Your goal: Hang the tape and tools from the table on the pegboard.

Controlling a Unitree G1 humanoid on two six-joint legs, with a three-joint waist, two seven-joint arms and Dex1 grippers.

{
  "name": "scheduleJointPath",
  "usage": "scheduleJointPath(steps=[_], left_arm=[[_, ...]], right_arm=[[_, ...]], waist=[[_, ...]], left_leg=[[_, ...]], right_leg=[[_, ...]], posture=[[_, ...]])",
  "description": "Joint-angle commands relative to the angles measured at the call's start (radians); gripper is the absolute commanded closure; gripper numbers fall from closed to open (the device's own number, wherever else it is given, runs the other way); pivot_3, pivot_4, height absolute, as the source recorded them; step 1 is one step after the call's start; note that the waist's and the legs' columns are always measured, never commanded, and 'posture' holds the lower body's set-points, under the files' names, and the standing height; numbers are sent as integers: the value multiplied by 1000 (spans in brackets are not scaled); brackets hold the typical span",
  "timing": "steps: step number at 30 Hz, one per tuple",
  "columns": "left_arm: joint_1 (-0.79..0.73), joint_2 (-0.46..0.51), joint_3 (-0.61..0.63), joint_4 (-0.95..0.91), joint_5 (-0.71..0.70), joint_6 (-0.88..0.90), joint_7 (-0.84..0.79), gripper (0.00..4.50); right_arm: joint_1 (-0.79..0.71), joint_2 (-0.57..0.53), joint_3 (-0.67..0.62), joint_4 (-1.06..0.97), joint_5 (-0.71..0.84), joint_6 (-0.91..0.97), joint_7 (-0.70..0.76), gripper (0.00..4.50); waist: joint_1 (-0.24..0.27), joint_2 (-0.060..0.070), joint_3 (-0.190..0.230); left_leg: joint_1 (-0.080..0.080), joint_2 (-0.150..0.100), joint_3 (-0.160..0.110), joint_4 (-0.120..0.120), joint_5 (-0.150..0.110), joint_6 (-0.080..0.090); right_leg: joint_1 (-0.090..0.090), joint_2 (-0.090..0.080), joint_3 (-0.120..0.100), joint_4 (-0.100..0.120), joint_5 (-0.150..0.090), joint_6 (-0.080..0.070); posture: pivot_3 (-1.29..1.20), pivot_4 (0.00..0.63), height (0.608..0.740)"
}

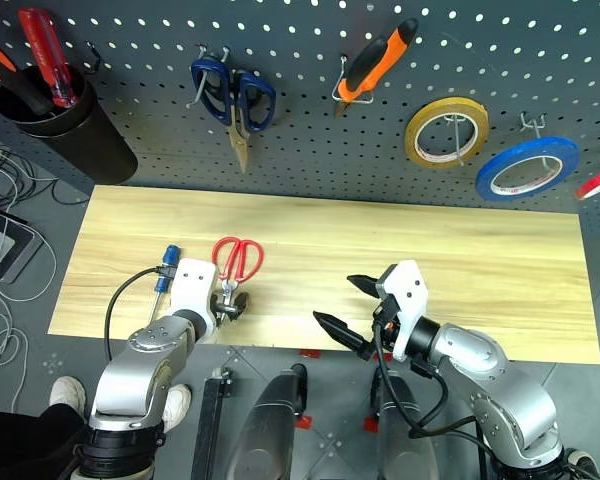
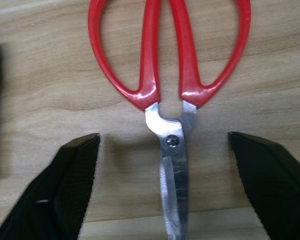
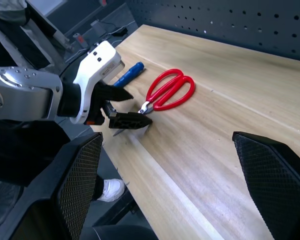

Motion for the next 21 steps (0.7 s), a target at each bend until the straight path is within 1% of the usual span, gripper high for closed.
scheduleJointPath(steps=[1, 6, 10, 17, 21], left_arm=[[11, -9, 21, 14, -17, 26, -2, 1430], [5, -1, 24, 24, -26, 30, -5, 2983], [2, 4, 25, 29, -28, 30, -6, 4162], [3, 5, 25, 27, -31, 32, -4, 4201], [-2, 5, 21, 30, -31, 29, -1, 4201]], right_arm=[[11, -10, -6, -55, 22, 1, 1, 0], [2, -12, -10, -51, 23, 0, -6, 0], [-5, -11, -13, -44, 24, 0, -9, 0], [-14, -10, -15, -30, 21, 1, -8, 0], [-18, -10, -12, -19, 13, -7, -4, 0]], waist=[[-1, 1, 1], [-3, 0, 2], [-8, 0, 2], [-9, 0, 3], [-9, 0, 3]], left_leg=[[0, 0, 0, 0, 0, 0], [0, 0, 0, -3, 2, -4], [1, 0, 1, -12, 6, -10], [1, 1, 2, -15, 8, -13], [1, 1, 1, -15, 8, -13]], right_leg=[[0, 0, 0, 0, 0, 0], [-1, 1, 0, 0, 0, 0], [-2, 1, 0, -3, 0, 0], [-2, 0, -1, -7, 0, 1], [-2, 0, -1, -8, 0, 1]], posture=[[113, 598, 740], [109, 600, 740], [113, 603, 740], [116, 601, 740], [122, 586, 740]])
